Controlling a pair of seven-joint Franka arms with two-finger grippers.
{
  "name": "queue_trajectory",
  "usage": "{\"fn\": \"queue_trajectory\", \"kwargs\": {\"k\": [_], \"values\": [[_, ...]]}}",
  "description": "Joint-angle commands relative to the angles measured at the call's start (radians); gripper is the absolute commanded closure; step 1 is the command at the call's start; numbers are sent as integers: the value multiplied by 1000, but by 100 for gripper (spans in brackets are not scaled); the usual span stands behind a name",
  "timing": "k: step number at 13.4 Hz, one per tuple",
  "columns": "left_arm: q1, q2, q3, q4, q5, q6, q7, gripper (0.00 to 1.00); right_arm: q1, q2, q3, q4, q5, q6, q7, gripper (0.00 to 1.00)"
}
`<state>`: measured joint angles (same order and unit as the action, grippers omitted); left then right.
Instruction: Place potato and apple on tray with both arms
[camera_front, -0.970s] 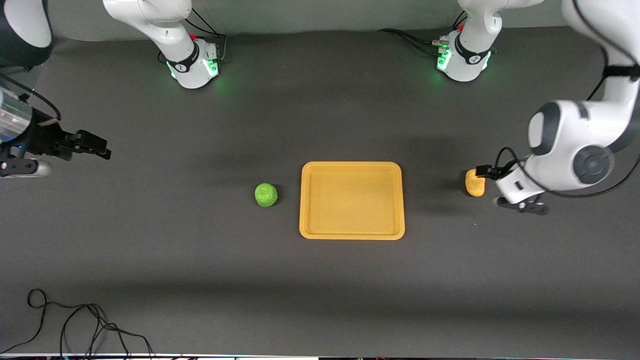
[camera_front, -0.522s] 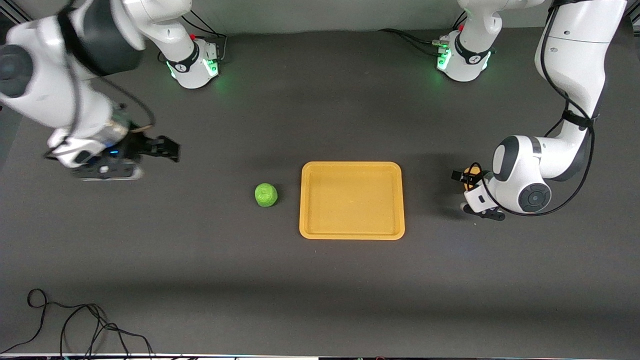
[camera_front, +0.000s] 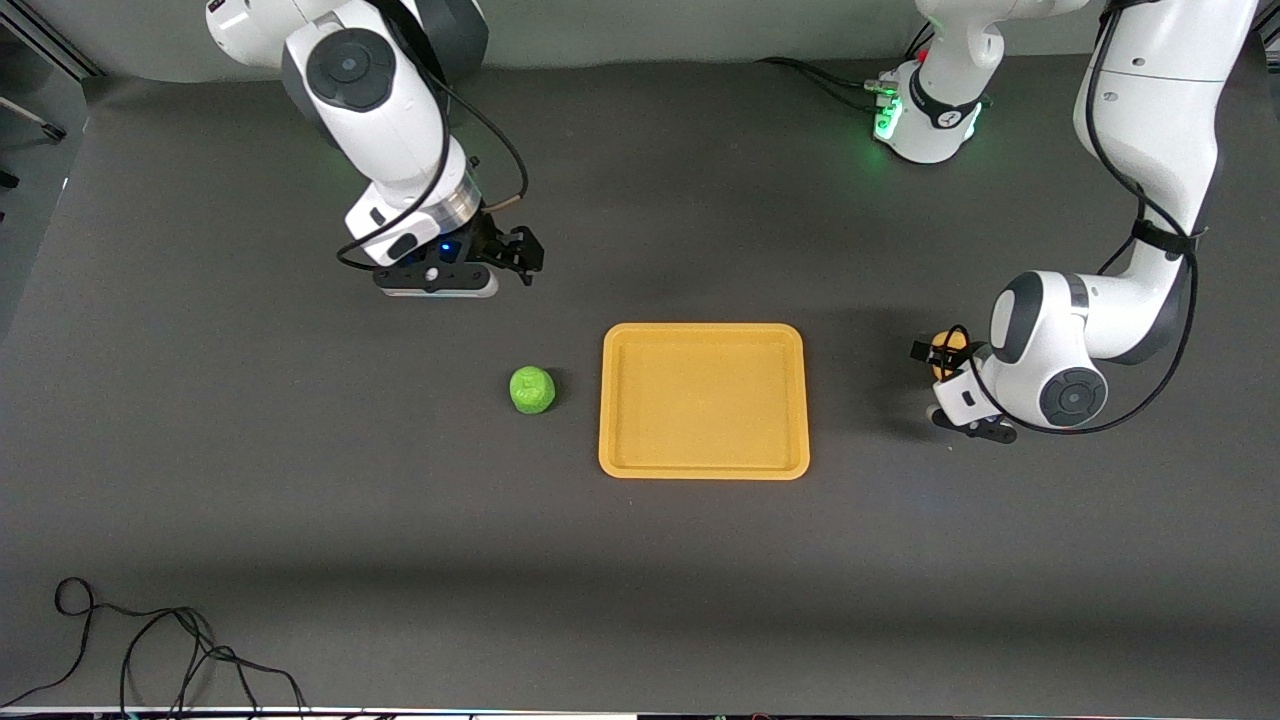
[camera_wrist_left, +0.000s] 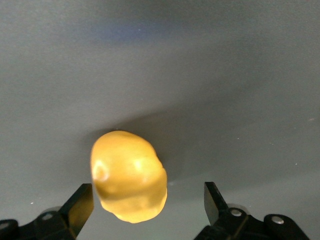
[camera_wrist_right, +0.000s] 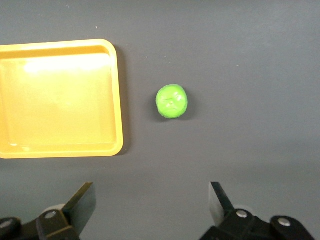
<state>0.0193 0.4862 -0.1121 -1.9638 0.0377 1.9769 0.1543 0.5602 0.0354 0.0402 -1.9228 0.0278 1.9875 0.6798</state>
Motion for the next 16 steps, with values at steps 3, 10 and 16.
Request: {"fn": "queue_trajectory", "kwargs": {"k": [3, 10, 16], "values": [[-7, 21, 2, -6, 14, -3, 10, 12, -8, 30, -22, -180, -34, 259, 12, 0], [-47, 12, -6, 107, -28, -24, -146, 82, -5, 312, -45, -183, -57, 617, 15, 0], [-225, 80, -18, 336, -190, -44, -438, 82, -3, 434, -82, -183, -114, 757, 14, 0]]}}
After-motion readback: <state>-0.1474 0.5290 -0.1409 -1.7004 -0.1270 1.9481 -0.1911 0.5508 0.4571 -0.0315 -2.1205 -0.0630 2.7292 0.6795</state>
